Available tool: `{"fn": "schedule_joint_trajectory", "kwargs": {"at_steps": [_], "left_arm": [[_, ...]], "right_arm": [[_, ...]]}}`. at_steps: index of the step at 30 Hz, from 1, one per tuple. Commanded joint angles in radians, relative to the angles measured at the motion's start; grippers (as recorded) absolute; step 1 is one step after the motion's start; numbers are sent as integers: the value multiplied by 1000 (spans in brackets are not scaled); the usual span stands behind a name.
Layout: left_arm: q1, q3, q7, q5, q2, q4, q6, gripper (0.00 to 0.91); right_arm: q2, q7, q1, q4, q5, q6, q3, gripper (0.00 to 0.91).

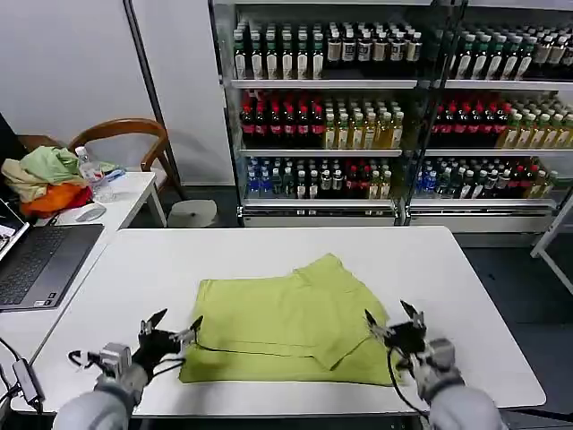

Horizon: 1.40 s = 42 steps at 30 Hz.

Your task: Fold and organize the clothes.

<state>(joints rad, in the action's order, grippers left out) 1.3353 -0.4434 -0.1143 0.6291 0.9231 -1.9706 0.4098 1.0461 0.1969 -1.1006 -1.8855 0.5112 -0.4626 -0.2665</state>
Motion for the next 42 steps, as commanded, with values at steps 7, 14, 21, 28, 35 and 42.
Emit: {"fn": "schedule_joint_trajectory", "kwargs": {"at_steps": [7, 14, 21, 28, 35, 42], "left_arm": [[-444, 190, 93, 61, 11, 420, 17, 907], [-498, 227, 168, 1, 24, 518, 22, 907], [-522, 275, 177, -7, 26, 575, 8, 907], [-536, 283, 178, -2, 40, 601, 22, 907], [-536, 280, 177, 0, 45, 604, 24, 907], [-523, 277, 177, -3, 42, 578, 35, 353]], "right_arm": [[203, -39, 584, 558, 21, -60, 237, 907], [278, -73, 640, 704, -33, -40, 275, 907], [297, -61, 643, 757, -30, -42, 275, 907], [296, -67, 623, 752, -25, -54, 282, 907], [291, -71, 619, 756, -8, -56, 281, 907], [286, -54, 612, 724, 29, -93, 288, 0]]}}
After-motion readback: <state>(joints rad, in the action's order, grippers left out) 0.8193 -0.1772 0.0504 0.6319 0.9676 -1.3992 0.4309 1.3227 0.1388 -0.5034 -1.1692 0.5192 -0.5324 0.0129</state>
